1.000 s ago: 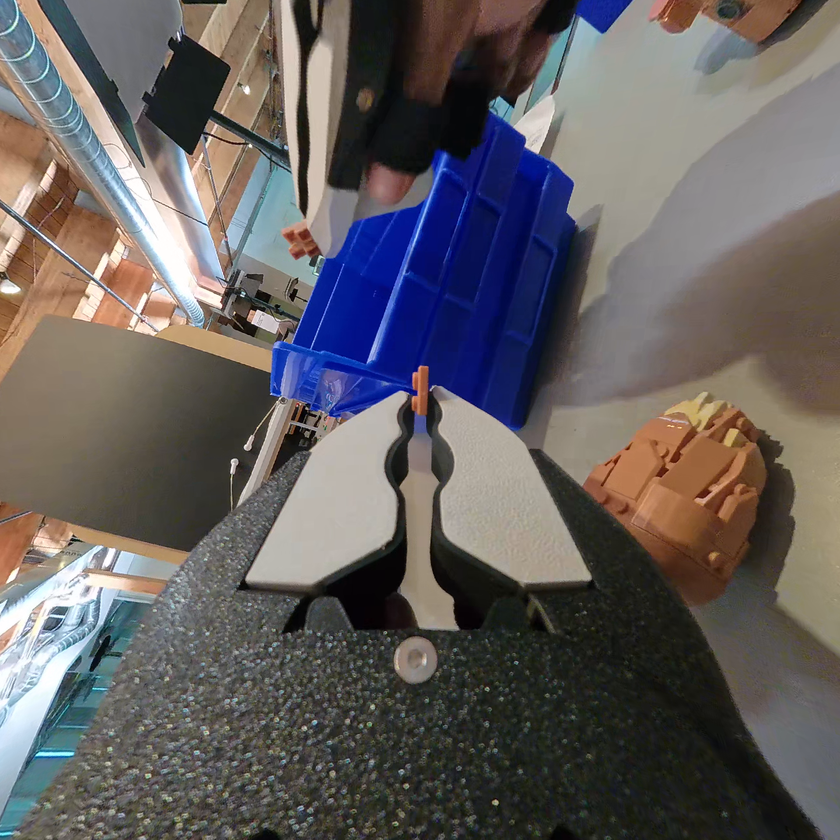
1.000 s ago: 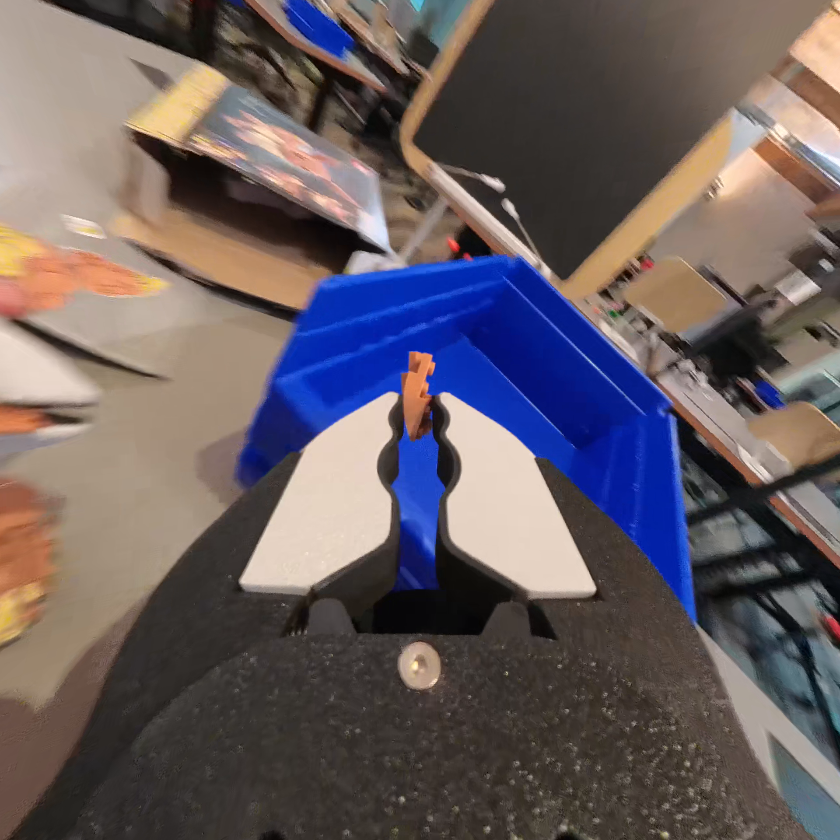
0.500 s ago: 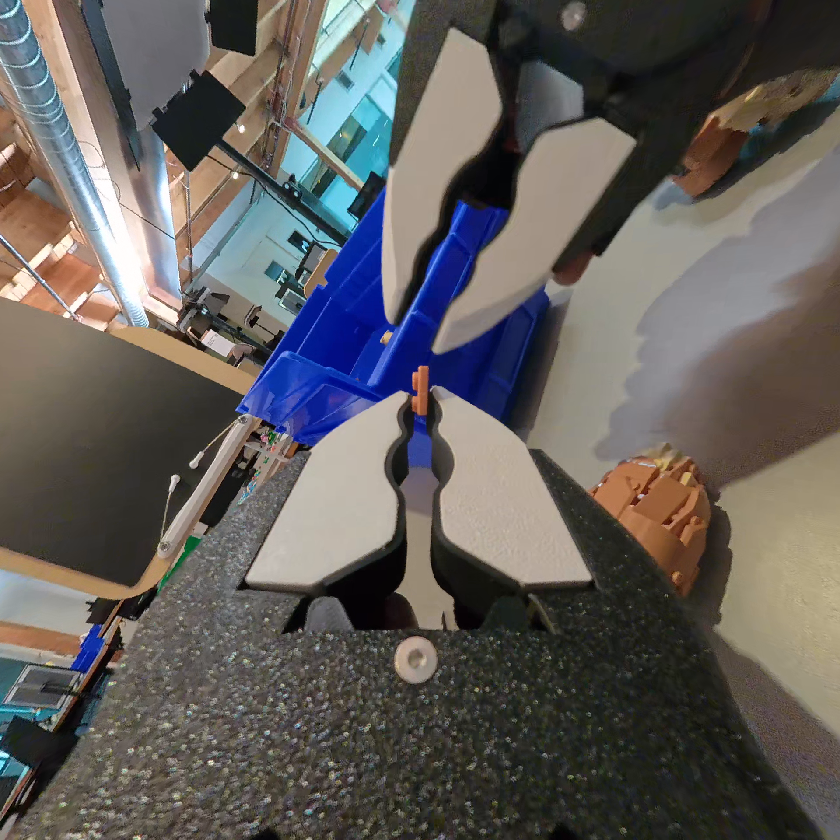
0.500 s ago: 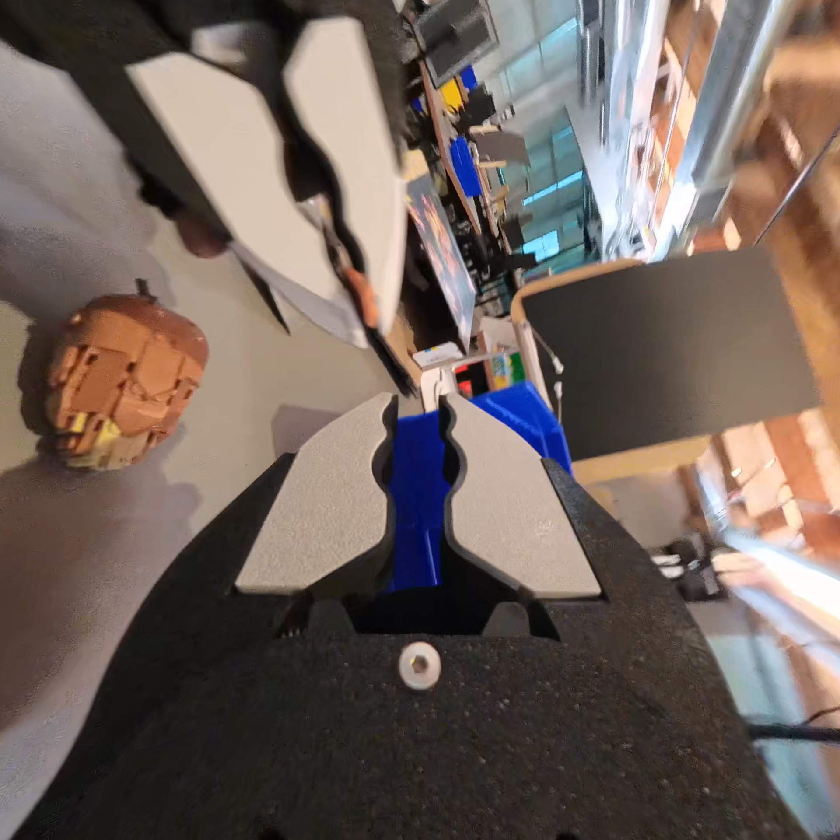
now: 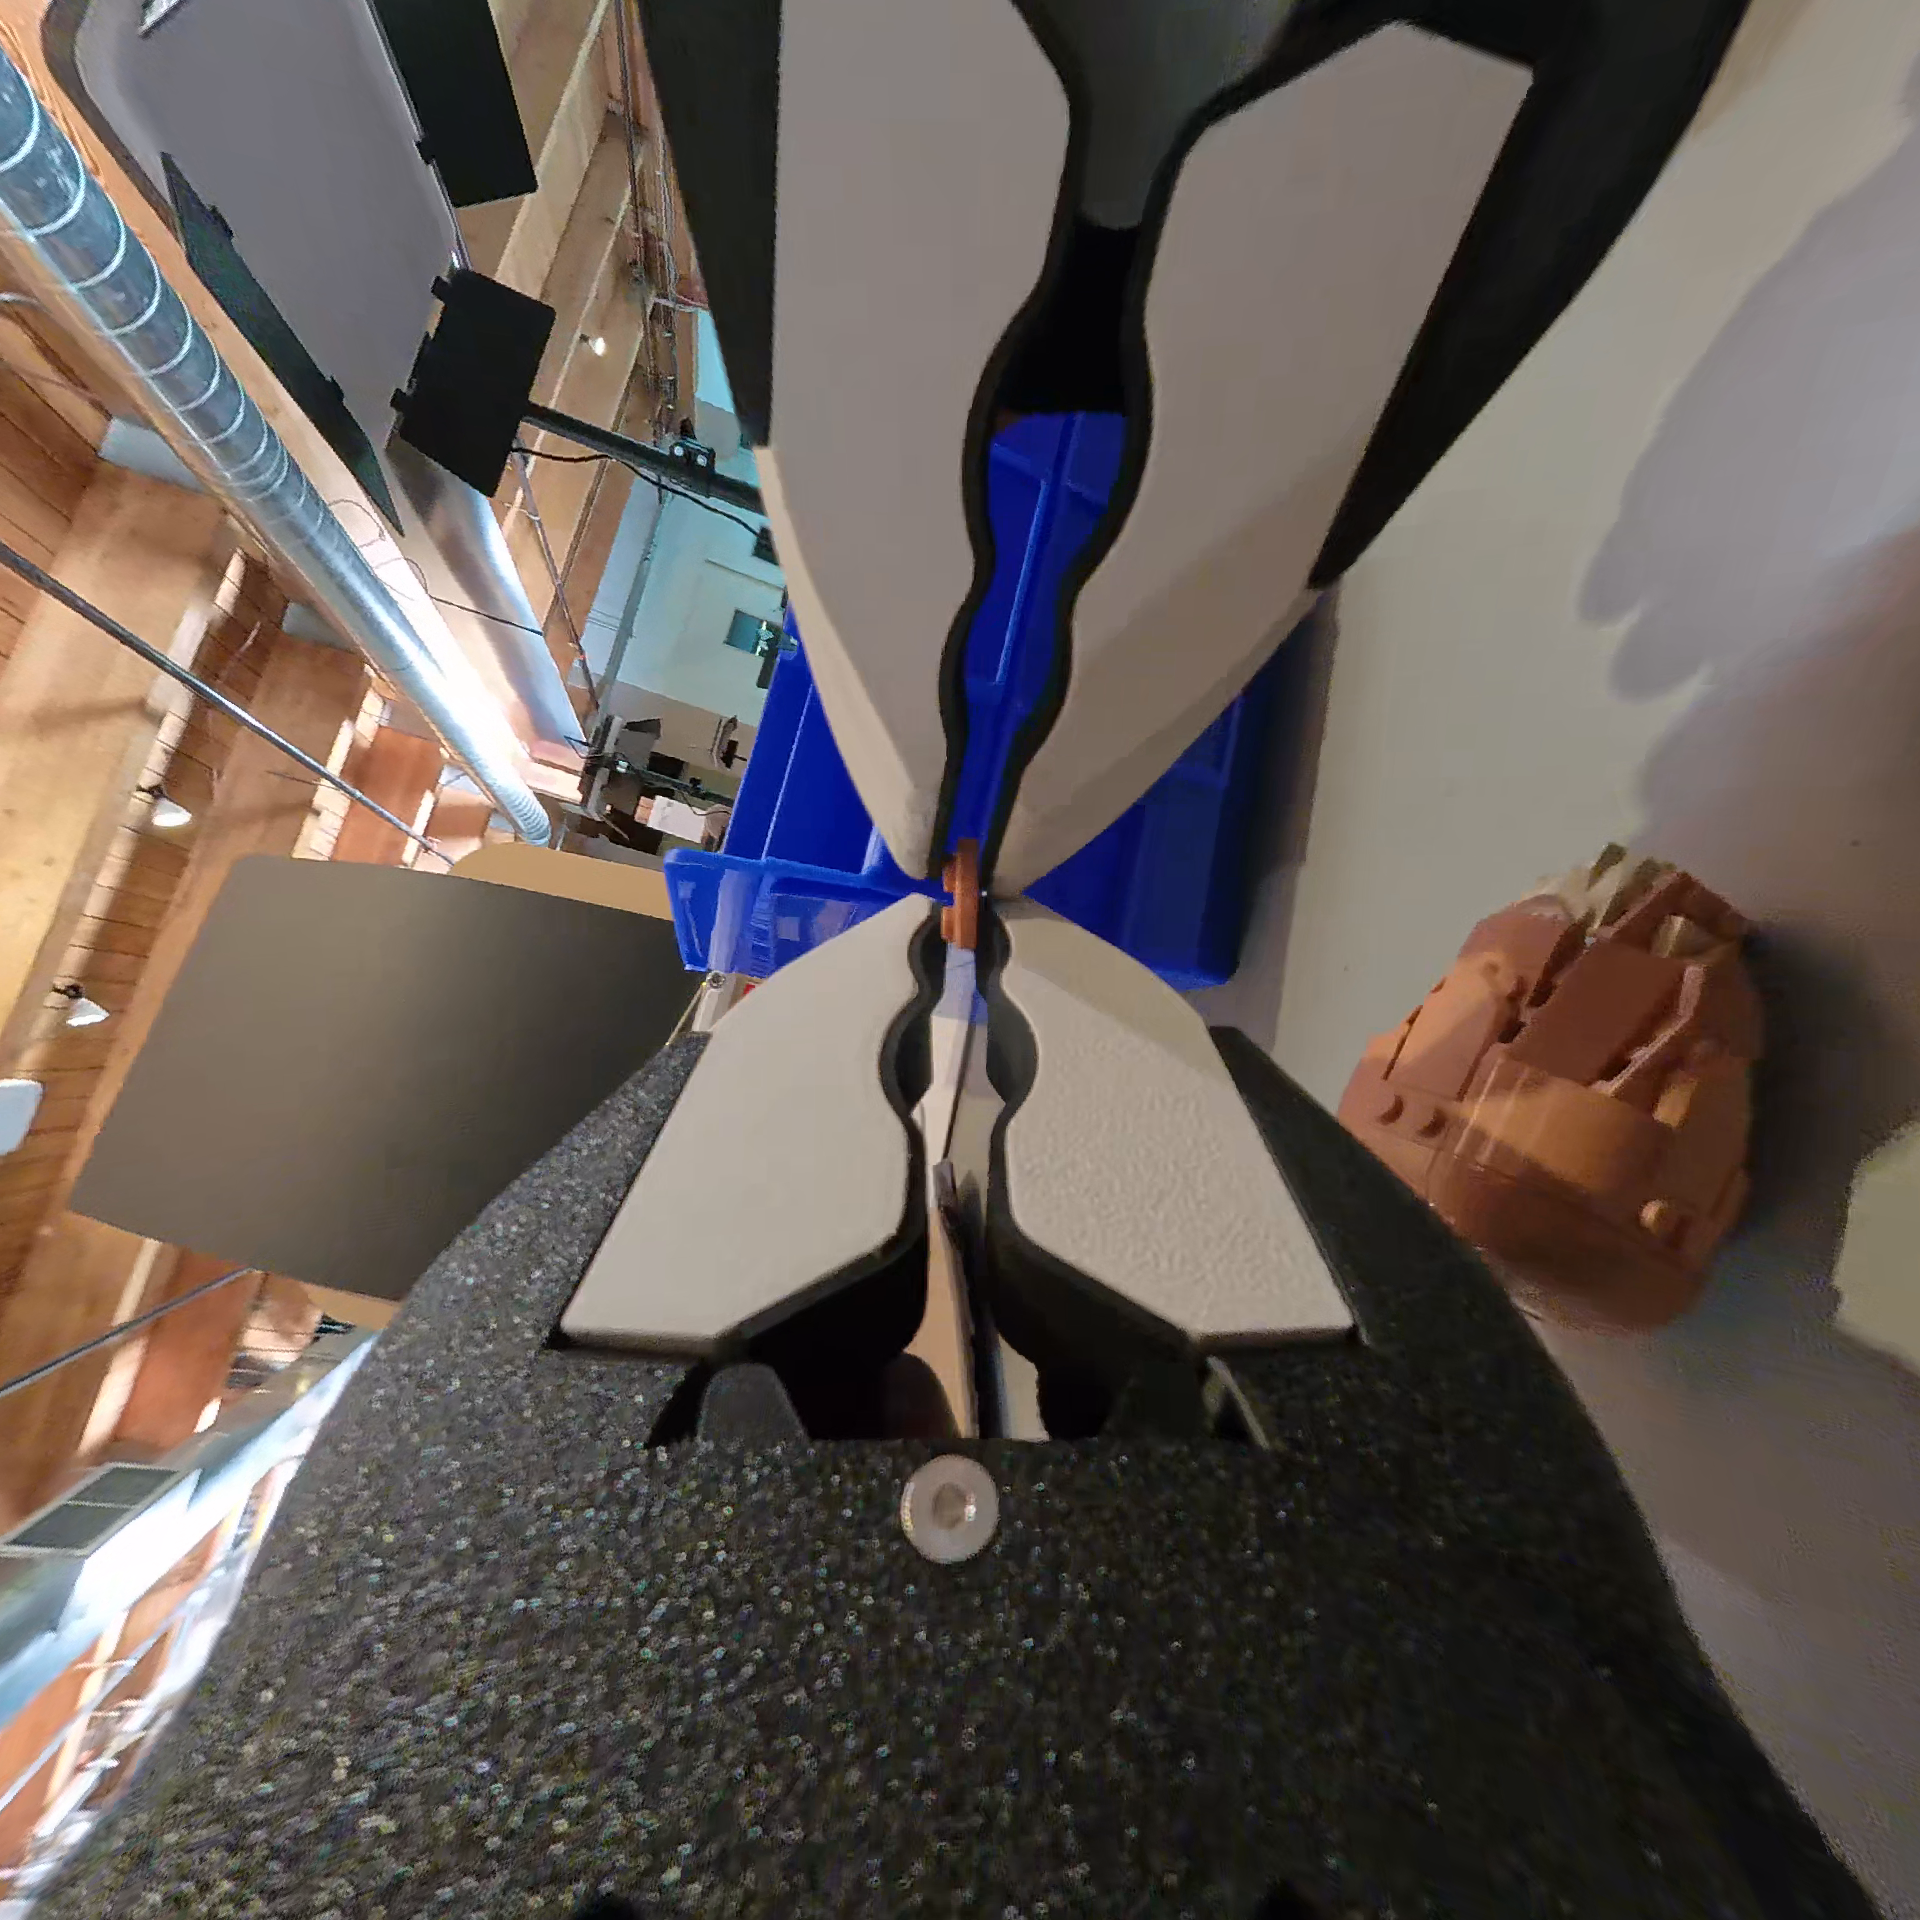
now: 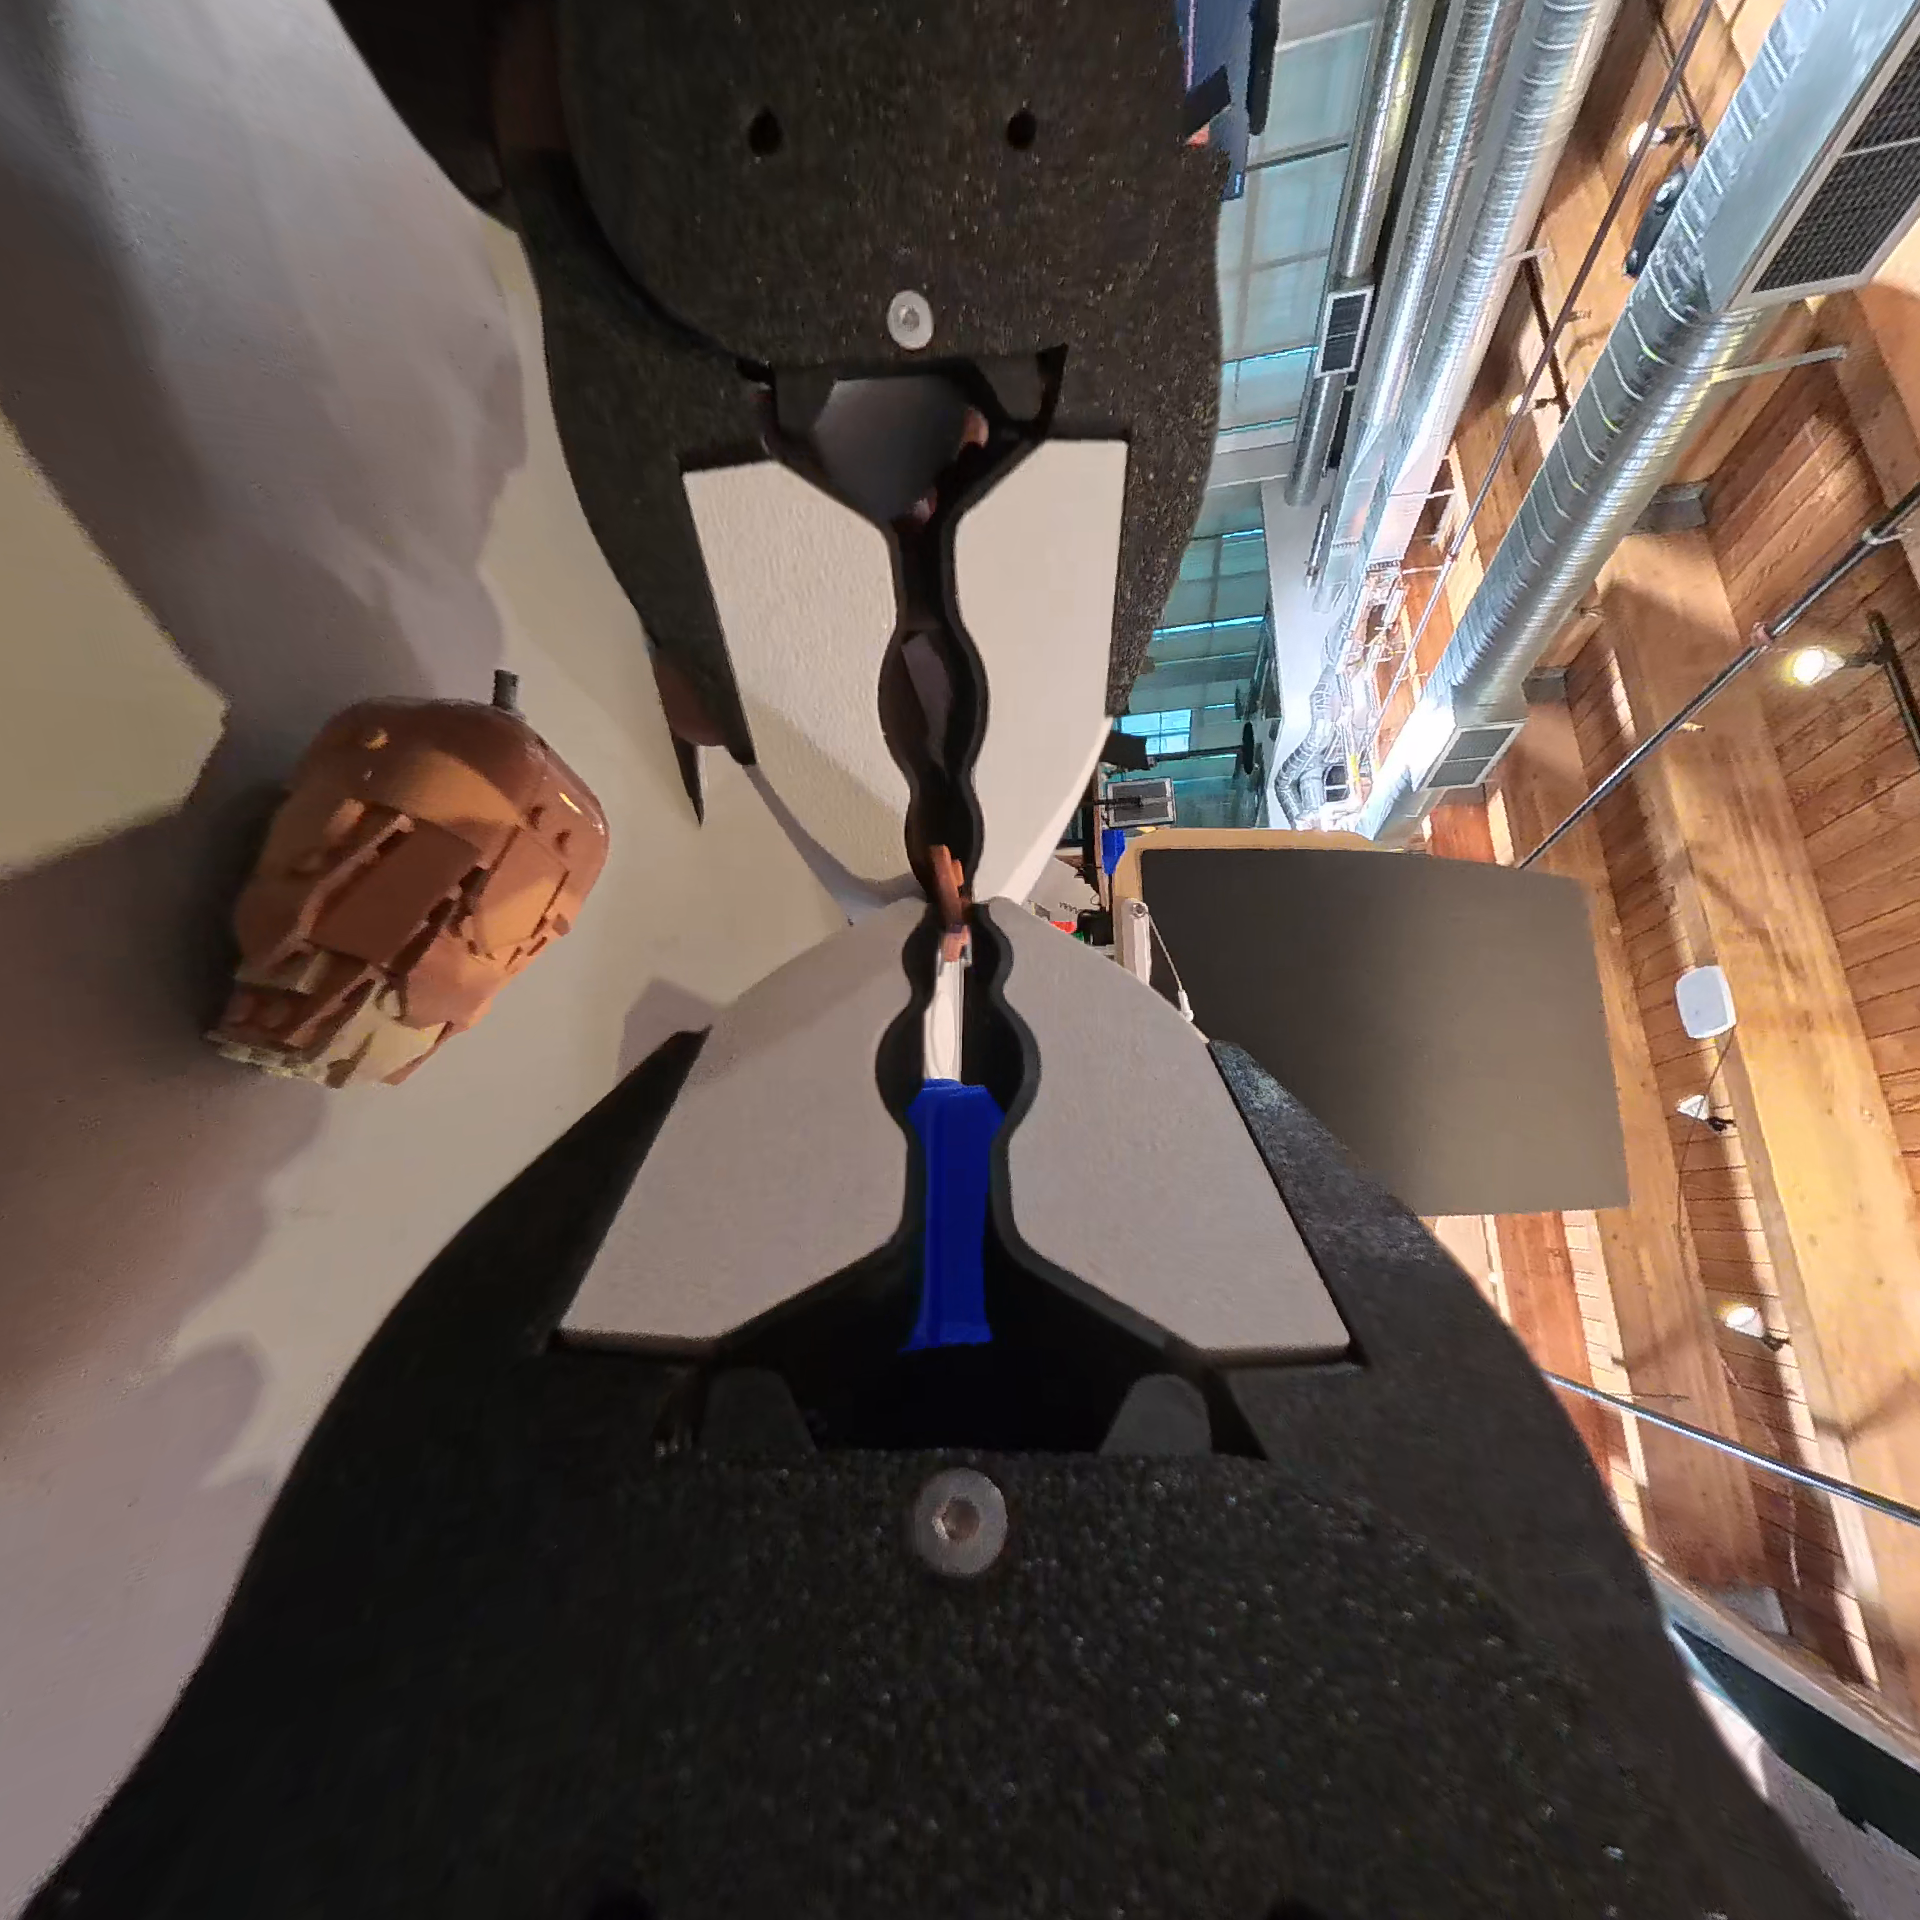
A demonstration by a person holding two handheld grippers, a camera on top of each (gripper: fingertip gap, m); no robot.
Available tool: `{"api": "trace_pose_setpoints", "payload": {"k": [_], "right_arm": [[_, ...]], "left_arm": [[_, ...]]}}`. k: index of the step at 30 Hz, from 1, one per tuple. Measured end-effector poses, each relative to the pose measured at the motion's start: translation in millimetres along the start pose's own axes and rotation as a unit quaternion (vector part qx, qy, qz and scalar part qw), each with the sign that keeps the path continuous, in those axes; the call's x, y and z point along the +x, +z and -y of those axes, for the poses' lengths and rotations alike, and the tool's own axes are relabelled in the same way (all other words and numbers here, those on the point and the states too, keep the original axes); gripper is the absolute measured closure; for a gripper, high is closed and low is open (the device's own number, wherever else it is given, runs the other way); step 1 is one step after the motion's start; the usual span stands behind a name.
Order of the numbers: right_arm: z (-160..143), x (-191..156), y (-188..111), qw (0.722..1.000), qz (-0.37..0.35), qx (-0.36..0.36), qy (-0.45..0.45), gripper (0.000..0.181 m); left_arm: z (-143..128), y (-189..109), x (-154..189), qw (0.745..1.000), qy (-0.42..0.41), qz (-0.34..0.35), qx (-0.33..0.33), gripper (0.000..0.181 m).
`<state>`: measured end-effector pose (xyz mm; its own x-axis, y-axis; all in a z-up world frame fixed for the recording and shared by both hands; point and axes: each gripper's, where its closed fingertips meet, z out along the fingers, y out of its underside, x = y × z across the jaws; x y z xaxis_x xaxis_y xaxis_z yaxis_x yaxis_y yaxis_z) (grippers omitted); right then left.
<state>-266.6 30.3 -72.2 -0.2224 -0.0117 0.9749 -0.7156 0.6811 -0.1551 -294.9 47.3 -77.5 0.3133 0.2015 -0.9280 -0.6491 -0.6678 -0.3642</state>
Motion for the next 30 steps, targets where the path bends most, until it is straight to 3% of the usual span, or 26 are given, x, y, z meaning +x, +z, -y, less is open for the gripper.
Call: {"api": "trace_pose_setpoints", "payload": {"k": [6,11,13,15,17,19,24,30], "right_arm": [[1,-1,-2,1.0,0.01,0.006,0.008,0.176],[-9,22,-7,0.999,-0.031,-0.002,0.04,0.176],[-34,51,-9,0.99,-0.099,-0.049,0.086,0.176],[-79,77,-11,0.965,-0.167,-0.137,0.152,0.176],[-121,78,-11,0.937,-0.174,-0.216,0.213,0.167],[-139,70,-11,0.924,-0.168,-0.236,0.247,0.16],[-120,65,-14,0.936,-0.138,-0.181,0.271,0.16],[-83,42,-5,0.946,-0.048,-0.118,0.299,0.161]], "left_arm": [[2,-2,-1,1.0,0.027,0.006,0.005,0.176],[-7,-2,-15,0.999,-0.044,0.021,-0.005,0.176],[-15,0,-16,0.995,-0.097,0.002,-0.014,0.174],[-23,3,-6,0.986,-0.16,-0.048,-0.028,0.166],[-28,6,10,0.97,-0.214,-0.108,-0.036,0.159],[-29,4,22,0.952,-0.26,-0.161,-0.036,0.151],[-14,-15,46,0.89,-0.343,-0.302,0.005,0.134],[-16,-33,89,0.884,-0.246,-0.397,-0.025,0.115]]}}
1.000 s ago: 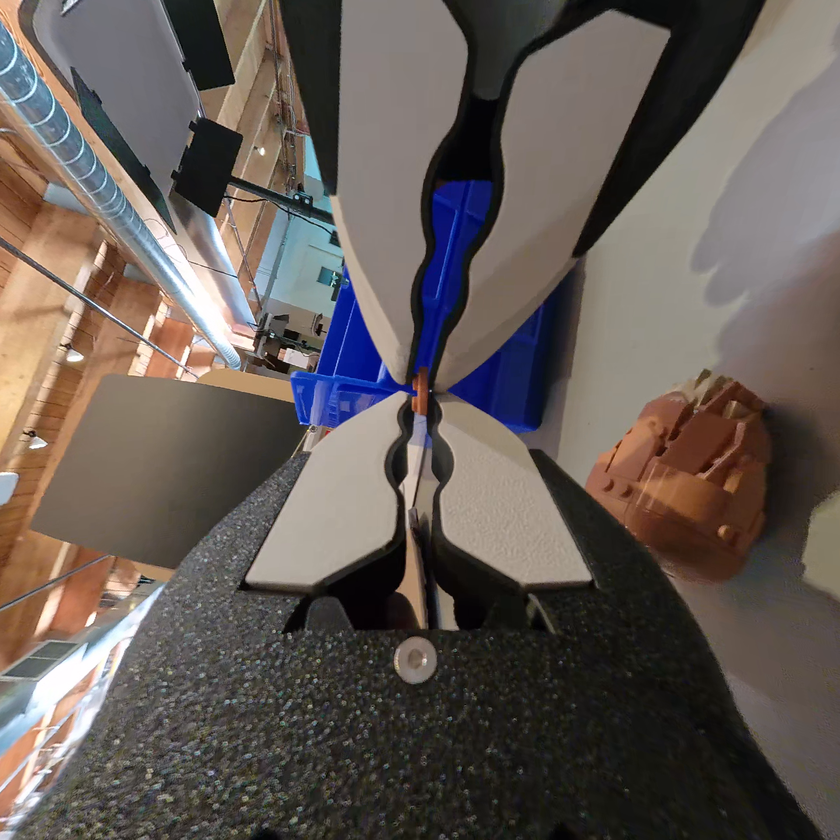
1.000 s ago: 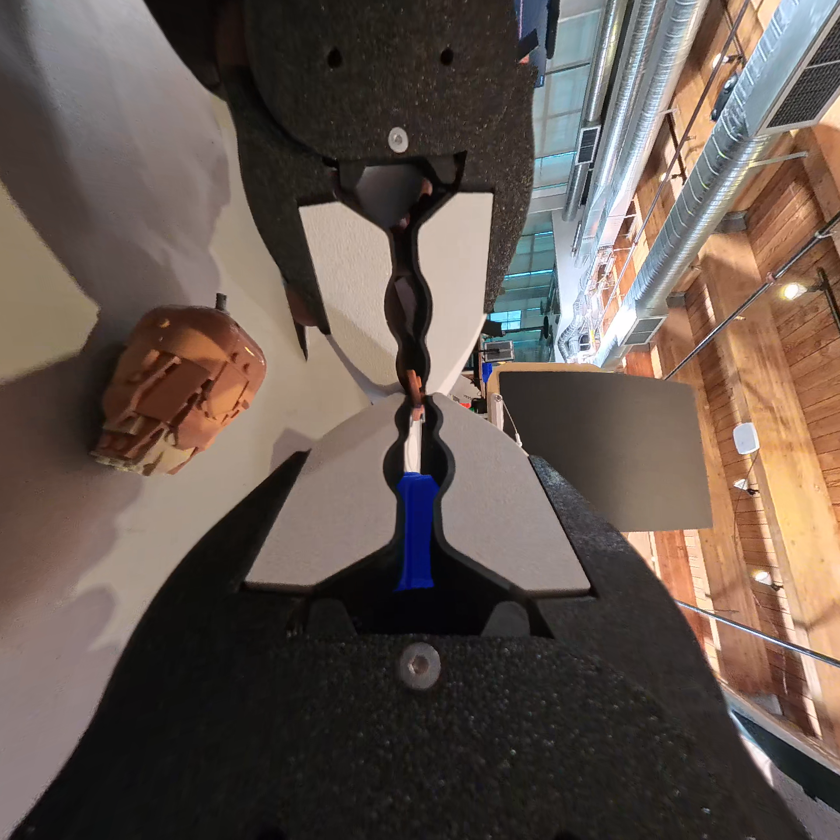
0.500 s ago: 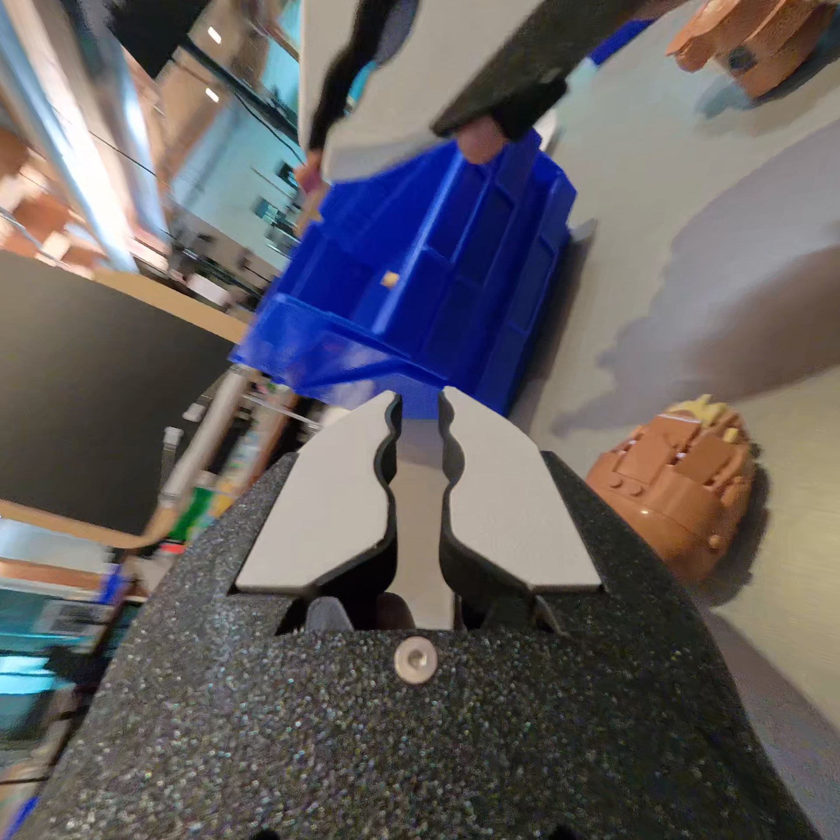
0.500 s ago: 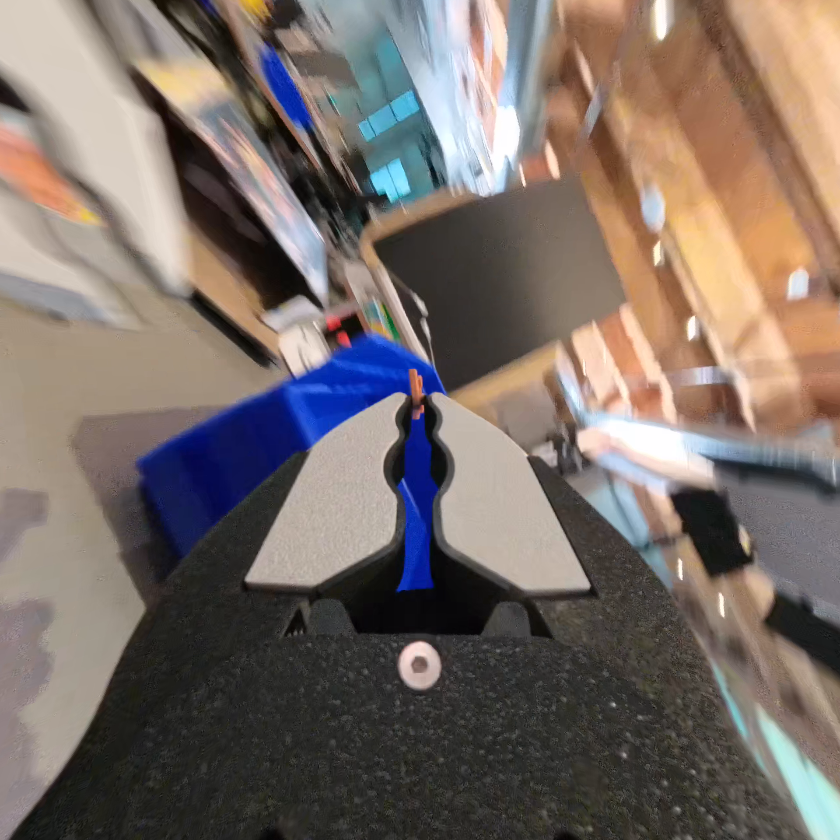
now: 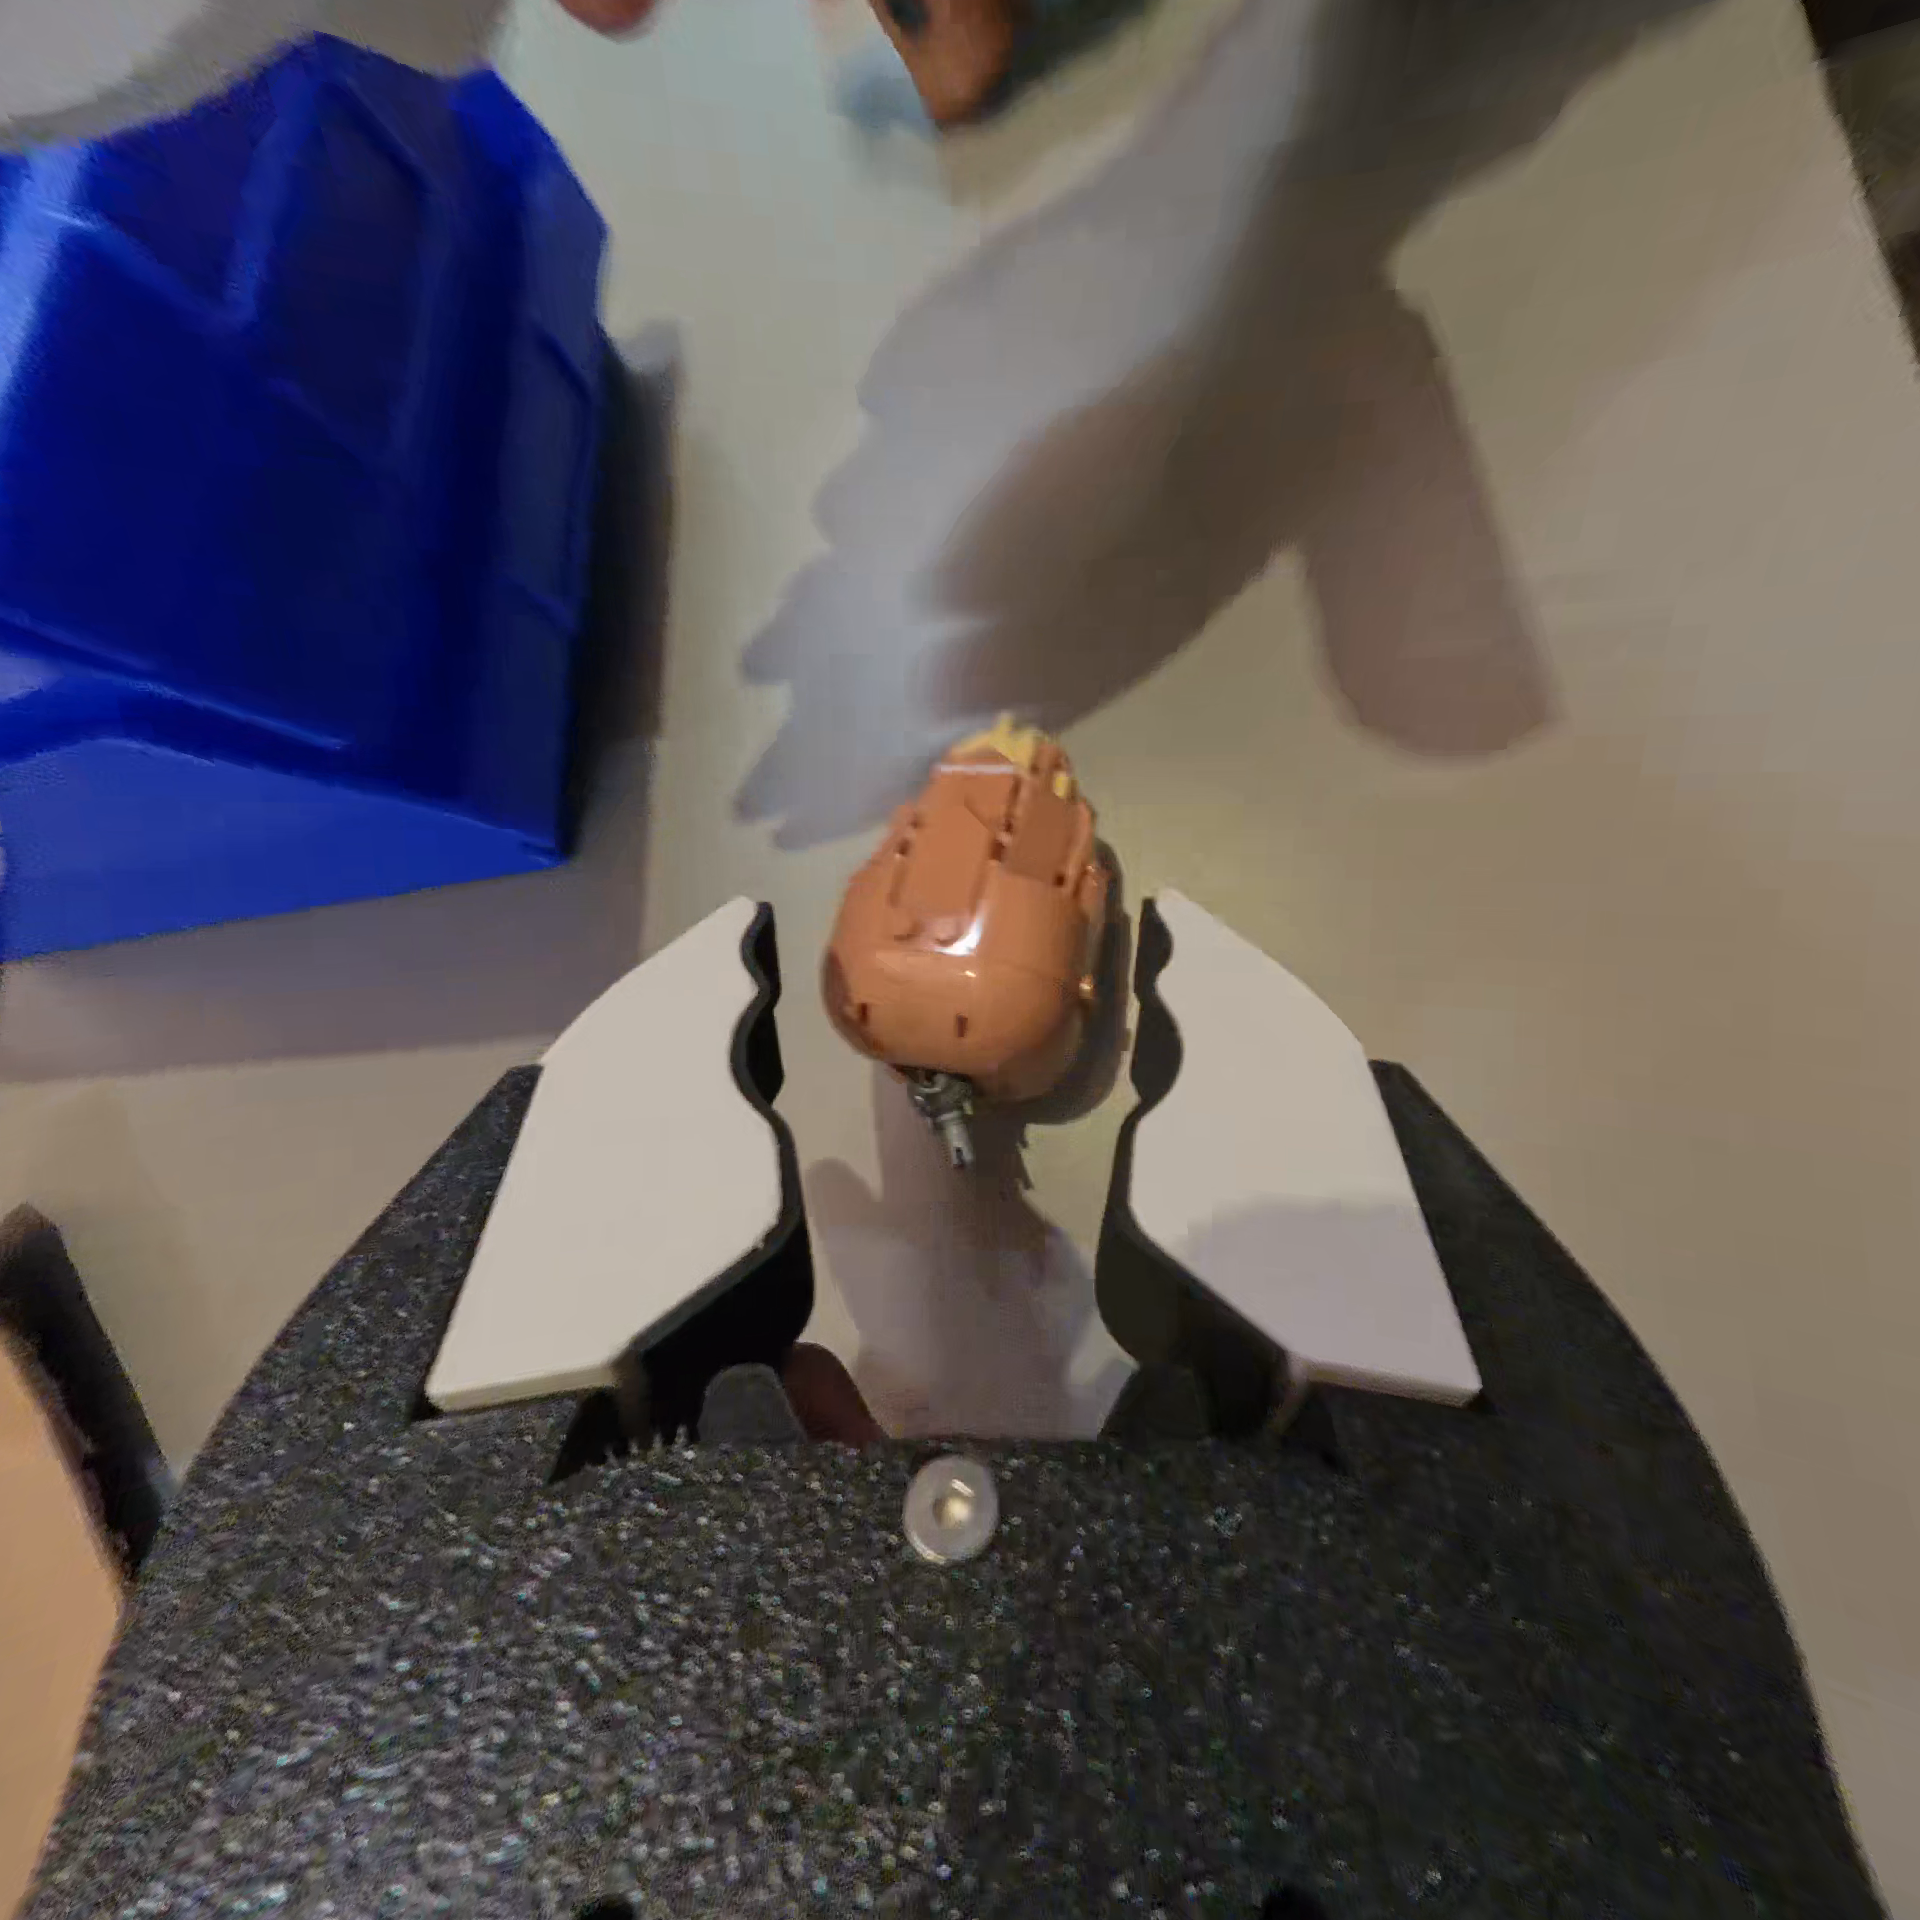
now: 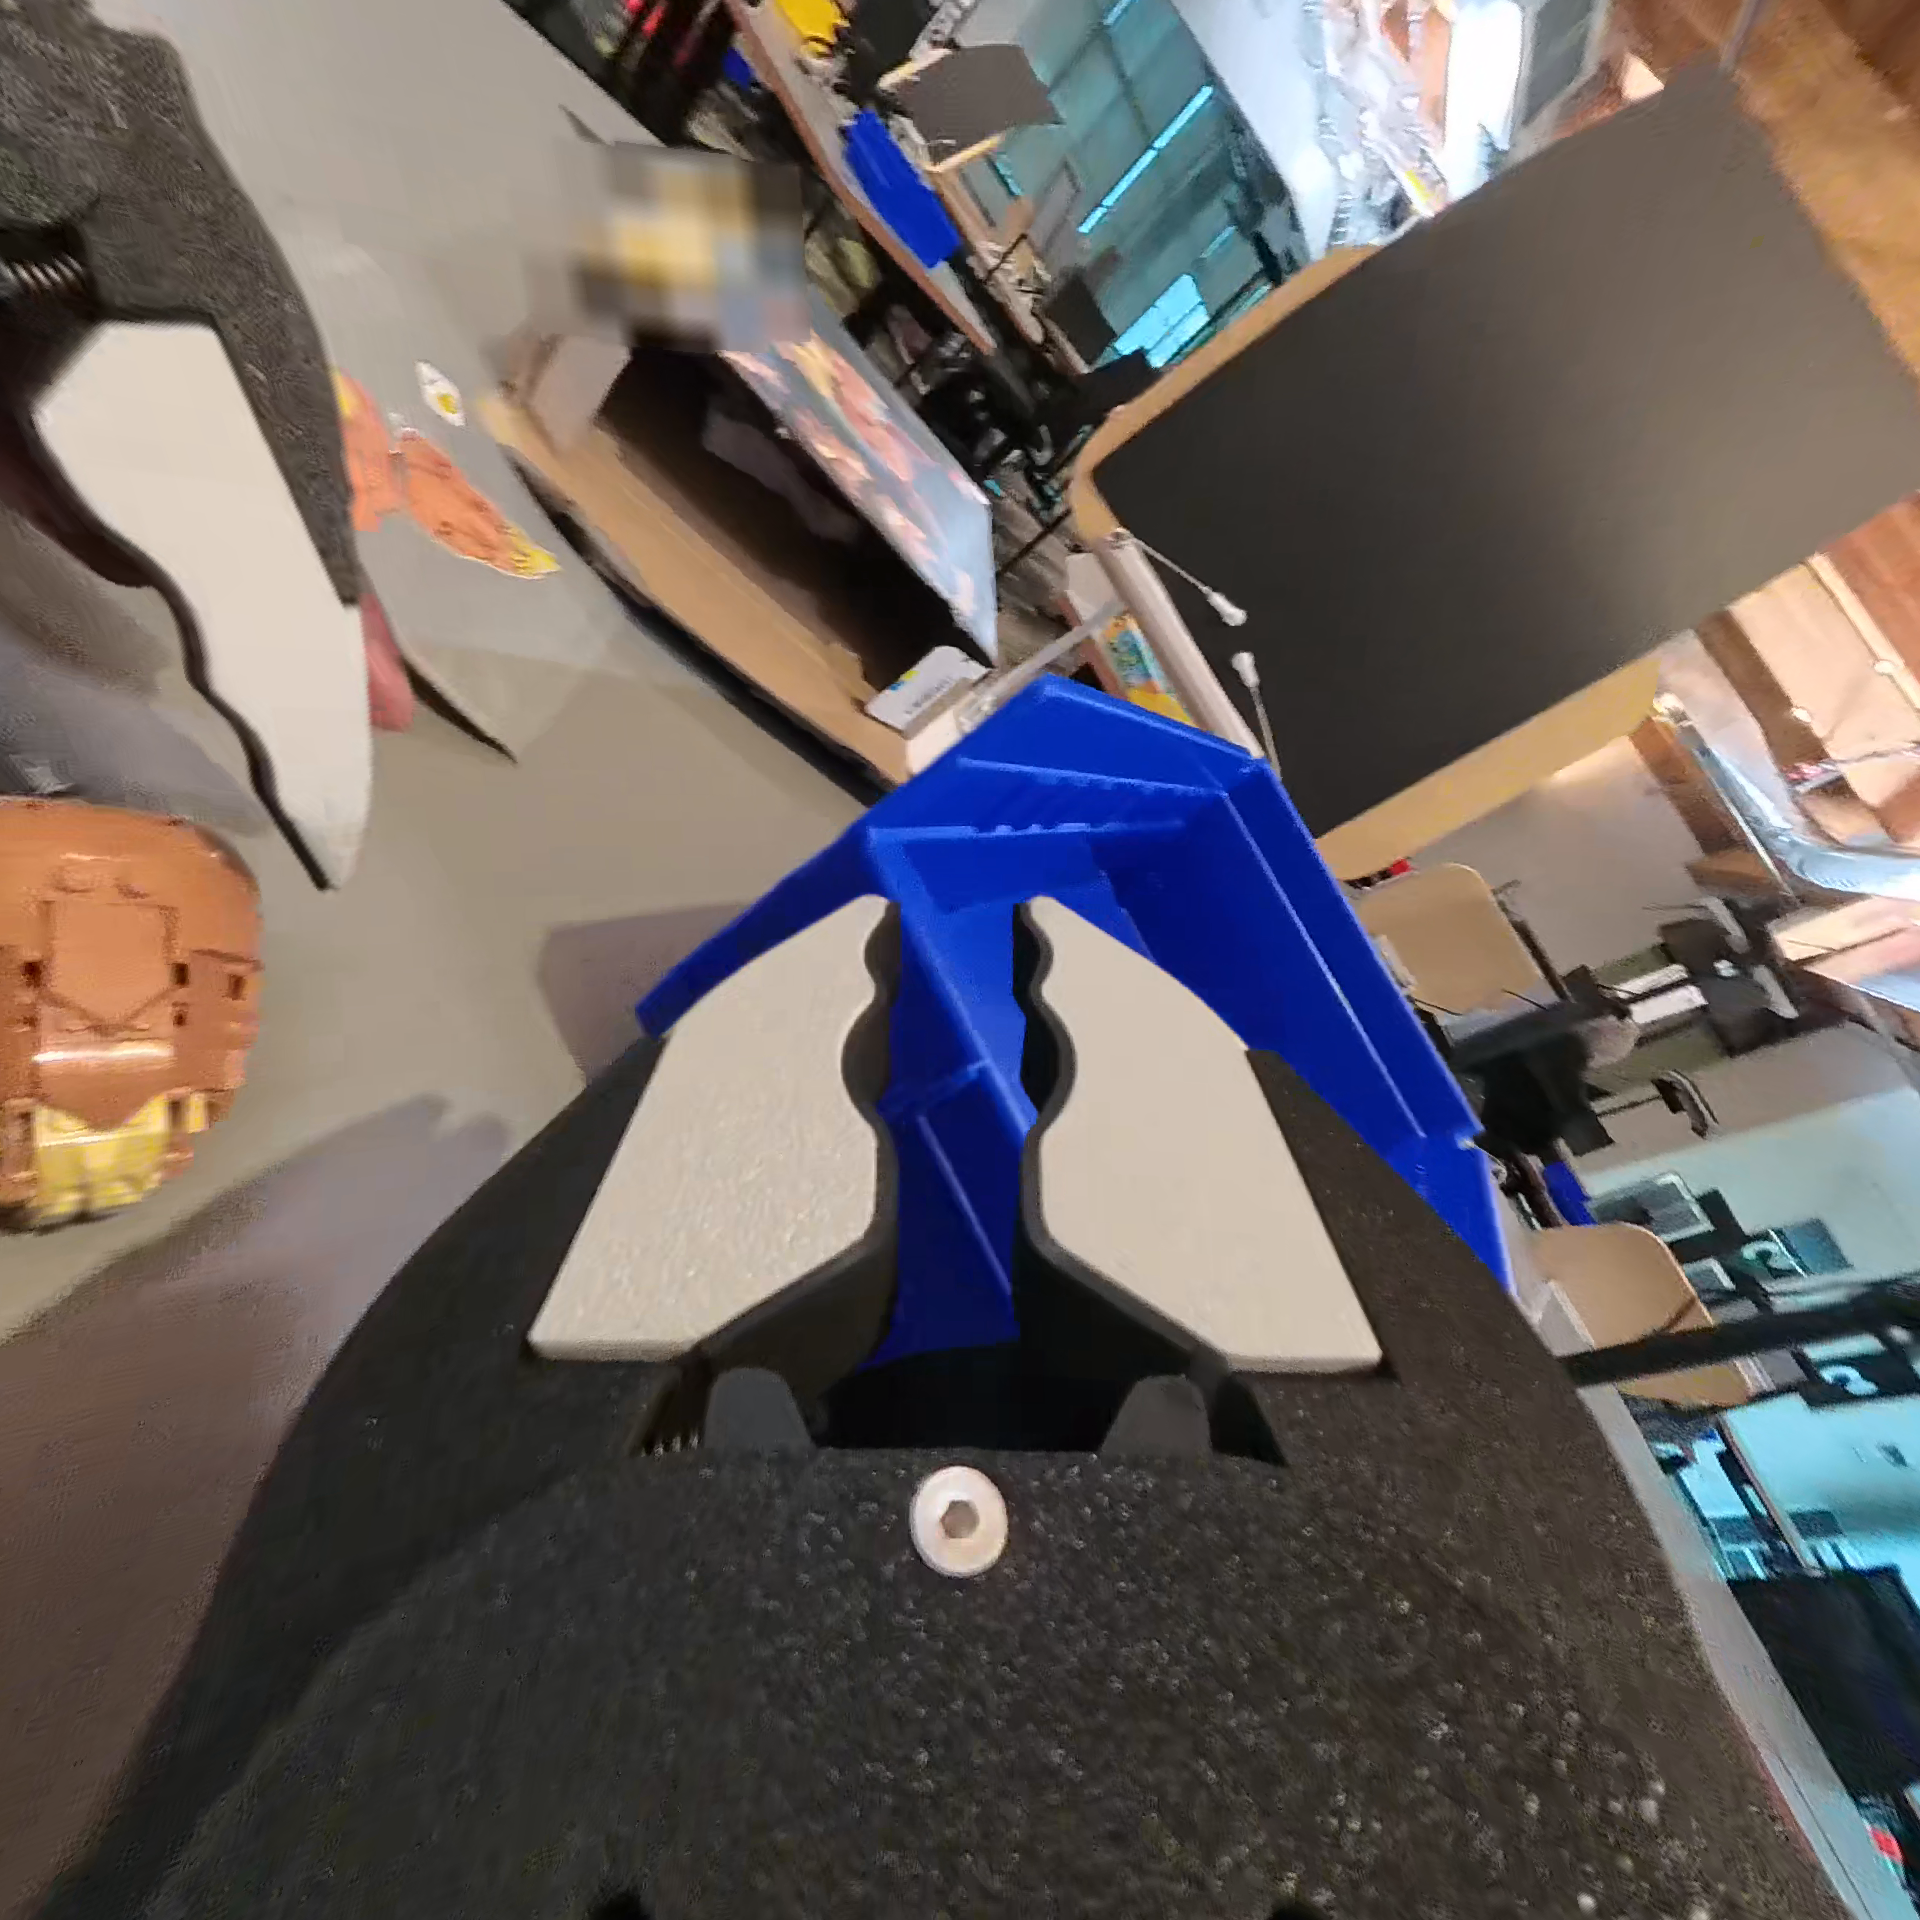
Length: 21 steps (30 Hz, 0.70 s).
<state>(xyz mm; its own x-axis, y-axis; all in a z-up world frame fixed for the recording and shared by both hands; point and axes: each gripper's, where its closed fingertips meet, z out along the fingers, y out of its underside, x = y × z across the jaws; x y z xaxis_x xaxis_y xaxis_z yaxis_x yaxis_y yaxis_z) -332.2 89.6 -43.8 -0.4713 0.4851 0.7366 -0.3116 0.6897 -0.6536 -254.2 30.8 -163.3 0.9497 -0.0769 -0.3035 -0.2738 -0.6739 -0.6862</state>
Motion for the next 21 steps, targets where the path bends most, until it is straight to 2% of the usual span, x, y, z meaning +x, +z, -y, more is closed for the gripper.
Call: {"api": "trace_pose_setpoints", "payload": {"k": [4,6,11,16,21], "right_arm": [[-2,-20,5,0.999,0.037,-0.006,-0.011,0.16],[-4,-26,7,0.999,0.051,-0.008,-0.011,0.161],[-16,-45,1,0.995,0.099,-0.01,-0.012,0.16],[-38,-61,-16,0.99,0.132,-0.003,-0.047,0.16],[-42,-71,-31,0.987,0.16,0.014,-0.023,0.161]], "left_arm": [[-23,16,4,0.996,0.043,0.01,-0.074,0.112],[-19,18,1,0.997,0.048,0.021,-0.058,0.12],[-18,18,0,0.998,0.039,0.012,-0.039,0.12],[-2,10,-1,0.994,-0.092,-0.043,0.044,0.12],[14,-8,-20,0.965,-0.218,-0.06,0.13,0.12]]}}
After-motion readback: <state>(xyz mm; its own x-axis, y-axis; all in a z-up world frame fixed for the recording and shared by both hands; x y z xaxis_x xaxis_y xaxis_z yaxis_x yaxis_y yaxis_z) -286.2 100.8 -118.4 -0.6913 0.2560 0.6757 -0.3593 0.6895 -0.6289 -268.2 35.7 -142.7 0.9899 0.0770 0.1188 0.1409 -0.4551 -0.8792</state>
